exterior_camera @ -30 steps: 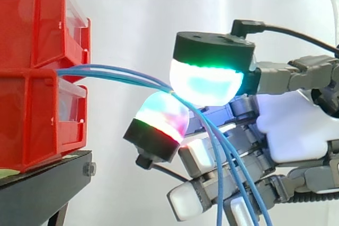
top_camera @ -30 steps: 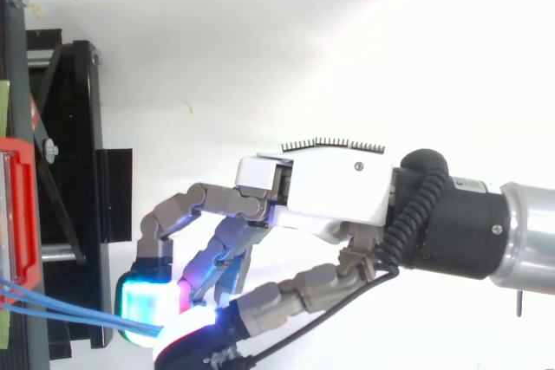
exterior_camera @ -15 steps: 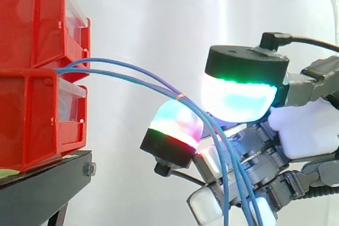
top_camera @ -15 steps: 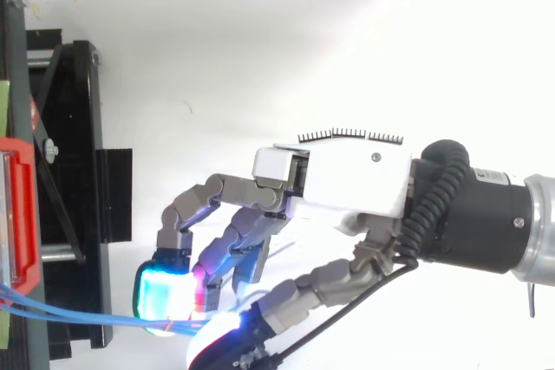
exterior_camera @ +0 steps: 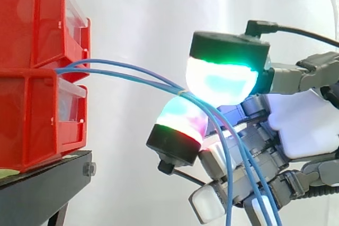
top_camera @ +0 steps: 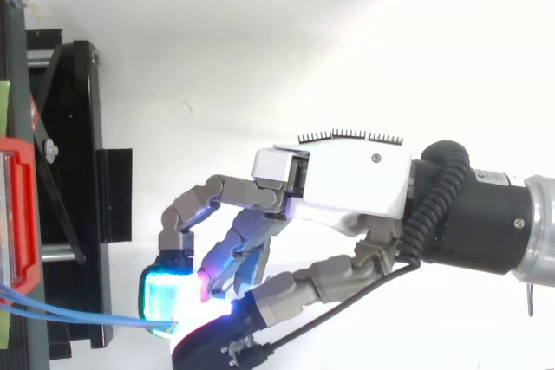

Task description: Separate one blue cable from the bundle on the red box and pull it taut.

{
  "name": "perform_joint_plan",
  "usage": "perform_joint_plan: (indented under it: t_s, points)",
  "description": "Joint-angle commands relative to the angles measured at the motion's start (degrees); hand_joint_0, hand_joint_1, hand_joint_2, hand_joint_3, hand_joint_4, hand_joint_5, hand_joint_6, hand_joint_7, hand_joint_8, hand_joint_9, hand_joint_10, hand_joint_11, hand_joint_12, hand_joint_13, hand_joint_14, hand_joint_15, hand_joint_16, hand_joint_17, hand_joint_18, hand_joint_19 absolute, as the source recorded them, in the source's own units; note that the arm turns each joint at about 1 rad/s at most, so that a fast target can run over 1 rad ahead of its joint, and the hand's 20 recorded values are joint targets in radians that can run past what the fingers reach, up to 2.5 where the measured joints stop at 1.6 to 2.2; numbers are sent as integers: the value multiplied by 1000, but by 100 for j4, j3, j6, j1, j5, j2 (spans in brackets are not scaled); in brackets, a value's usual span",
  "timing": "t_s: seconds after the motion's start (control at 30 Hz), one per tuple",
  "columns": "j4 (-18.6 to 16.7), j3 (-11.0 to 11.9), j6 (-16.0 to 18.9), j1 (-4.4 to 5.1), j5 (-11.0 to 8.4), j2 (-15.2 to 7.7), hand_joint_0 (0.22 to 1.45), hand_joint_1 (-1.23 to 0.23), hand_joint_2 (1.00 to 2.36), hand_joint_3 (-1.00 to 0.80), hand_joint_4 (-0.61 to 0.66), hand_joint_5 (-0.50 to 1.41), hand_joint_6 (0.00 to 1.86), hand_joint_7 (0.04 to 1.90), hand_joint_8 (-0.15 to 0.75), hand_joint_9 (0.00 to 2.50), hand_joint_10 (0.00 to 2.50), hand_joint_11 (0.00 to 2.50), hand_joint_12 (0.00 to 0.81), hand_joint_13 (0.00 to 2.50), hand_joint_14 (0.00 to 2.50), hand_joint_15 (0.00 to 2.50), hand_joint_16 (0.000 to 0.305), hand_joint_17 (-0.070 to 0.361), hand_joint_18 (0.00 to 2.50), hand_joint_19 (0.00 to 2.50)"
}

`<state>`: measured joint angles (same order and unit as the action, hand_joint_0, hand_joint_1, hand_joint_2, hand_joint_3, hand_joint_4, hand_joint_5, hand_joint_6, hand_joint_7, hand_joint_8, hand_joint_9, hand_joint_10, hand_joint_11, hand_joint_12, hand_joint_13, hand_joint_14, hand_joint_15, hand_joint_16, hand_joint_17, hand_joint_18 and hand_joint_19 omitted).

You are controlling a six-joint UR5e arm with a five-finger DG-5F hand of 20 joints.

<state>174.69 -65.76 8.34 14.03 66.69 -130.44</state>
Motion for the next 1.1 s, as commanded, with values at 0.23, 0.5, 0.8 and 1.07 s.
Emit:
perform_joint_plan:
  t_s: [0.23,0.5,0.8,1.07]
  points:
    - [48,125,1,3,-16,1,713,-915,1024,-169,2,-201,917,1071,350,964,15,769,359,904,12,407,42,94,1028,514]
    - [188,142,19,-6,-7,1,804,-919,1008,-414,144,-216,910,976,337,846,16,741,359,837,13,393,42,95,965,508]
    - [188,160,98,-6,-7,1,809,-900,1000,-500,176,-217,908,955,347,854,13,751,360,854,13,395,42,94,993,482]
    - [206,195,159,-15,-16,36,584,-875,1000,-500,195,-209,898,960,372,903,14,772,367,870,13,404,44,98,1023,510]
